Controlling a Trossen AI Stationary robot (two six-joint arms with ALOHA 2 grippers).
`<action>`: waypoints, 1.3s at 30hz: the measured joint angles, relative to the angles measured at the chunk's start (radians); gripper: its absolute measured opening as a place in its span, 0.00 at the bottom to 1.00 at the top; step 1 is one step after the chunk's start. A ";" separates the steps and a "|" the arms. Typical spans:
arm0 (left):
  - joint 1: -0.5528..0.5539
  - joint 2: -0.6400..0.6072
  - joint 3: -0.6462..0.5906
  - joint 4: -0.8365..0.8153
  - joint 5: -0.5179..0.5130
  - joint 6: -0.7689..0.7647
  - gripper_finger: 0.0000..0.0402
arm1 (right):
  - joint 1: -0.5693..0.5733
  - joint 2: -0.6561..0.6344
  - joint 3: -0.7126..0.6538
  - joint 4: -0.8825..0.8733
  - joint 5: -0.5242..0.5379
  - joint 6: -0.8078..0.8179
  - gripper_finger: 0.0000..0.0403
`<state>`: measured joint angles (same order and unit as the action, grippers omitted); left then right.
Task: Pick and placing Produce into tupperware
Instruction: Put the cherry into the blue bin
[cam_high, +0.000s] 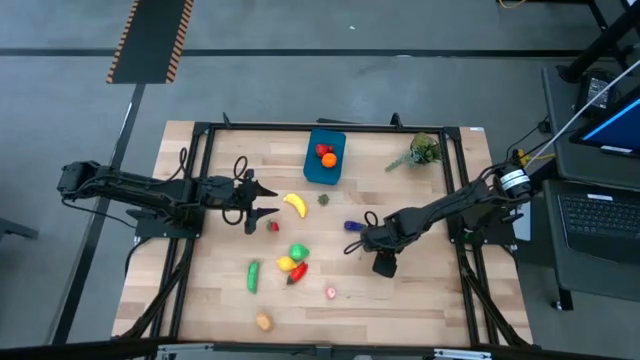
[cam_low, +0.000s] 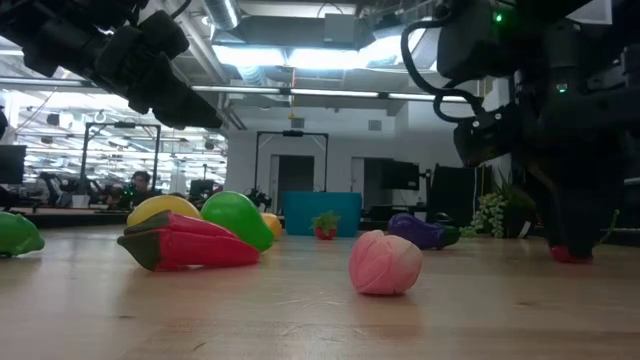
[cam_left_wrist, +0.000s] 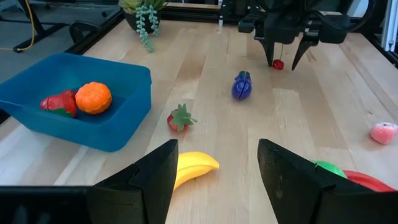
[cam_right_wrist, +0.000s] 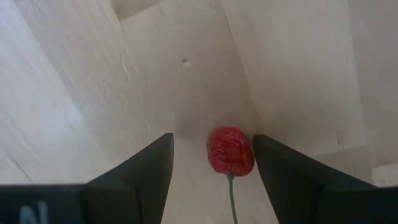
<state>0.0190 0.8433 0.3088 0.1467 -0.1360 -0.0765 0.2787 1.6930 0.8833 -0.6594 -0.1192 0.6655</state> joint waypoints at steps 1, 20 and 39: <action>0.000 0.000 0.000 0.000 0.000 0.000 0.53 | 0.000 0.003 0.000 -0.001 0.000 0.000 0.56; 0.000 0.000 0.000 0.000 0.000 -0.002 0.53 | -0.001 0.013 -0.004 -0.037 0.040 0.004 0.23; 0.000 0.000 0.000 -0.001 0.000 -0.003 0.53 | 0.001 -0.063 -0.014 -0.059 0.049 -0.054 0.06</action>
<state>0.0189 0.8433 0.3088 0.1459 -0.1360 -0.0792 0.2797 1.6296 0.8688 -0.7187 -0.0702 0.6111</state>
